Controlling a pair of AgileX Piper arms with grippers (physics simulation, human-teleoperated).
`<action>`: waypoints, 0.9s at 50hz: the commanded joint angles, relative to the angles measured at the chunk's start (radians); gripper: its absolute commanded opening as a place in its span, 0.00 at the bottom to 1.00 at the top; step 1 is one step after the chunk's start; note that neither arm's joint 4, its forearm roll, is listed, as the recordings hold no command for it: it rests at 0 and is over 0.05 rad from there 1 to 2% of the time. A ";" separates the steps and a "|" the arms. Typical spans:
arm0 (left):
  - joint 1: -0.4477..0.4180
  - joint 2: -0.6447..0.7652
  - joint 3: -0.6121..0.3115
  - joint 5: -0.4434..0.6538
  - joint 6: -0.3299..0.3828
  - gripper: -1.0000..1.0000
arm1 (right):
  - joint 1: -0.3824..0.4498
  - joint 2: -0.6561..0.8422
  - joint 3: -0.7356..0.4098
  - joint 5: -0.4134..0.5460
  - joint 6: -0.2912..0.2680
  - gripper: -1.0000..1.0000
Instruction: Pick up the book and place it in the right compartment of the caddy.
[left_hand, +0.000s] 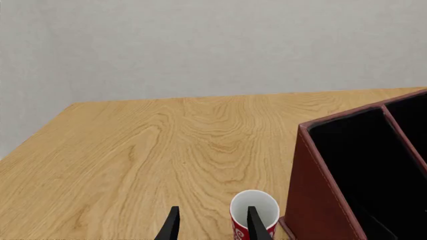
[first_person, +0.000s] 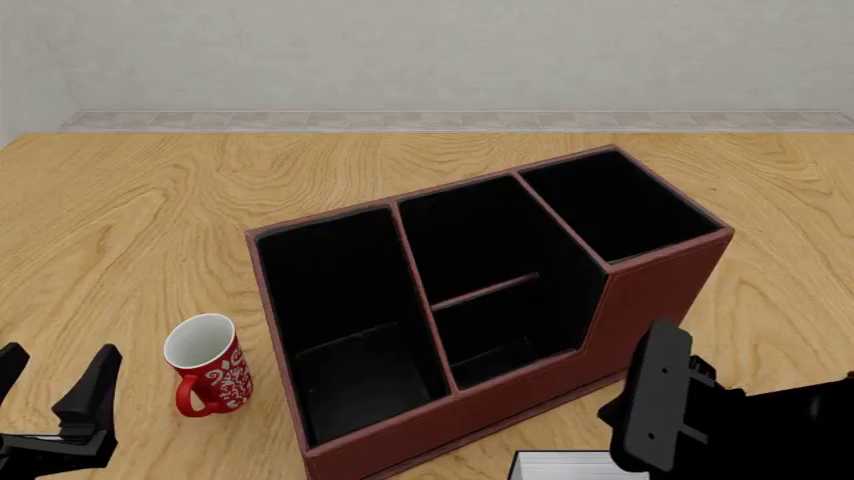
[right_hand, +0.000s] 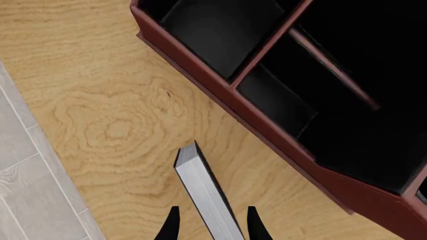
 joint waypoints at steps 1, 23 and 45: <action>0.004 -0.013 0.000 0.016 0.001 1.00 | 0.022 0.014 0.046 -0.050 0.036 1.00; 0.003 -0.015 0.000 0.021 0.012 1.00 | 0.015 0.058 0.129 -0.128 0.039 1.00; 0.004 -0.002 0.000 0.007 0.011 1.00 | 0.006 0.064 0.142 -0.126 0.033 0.00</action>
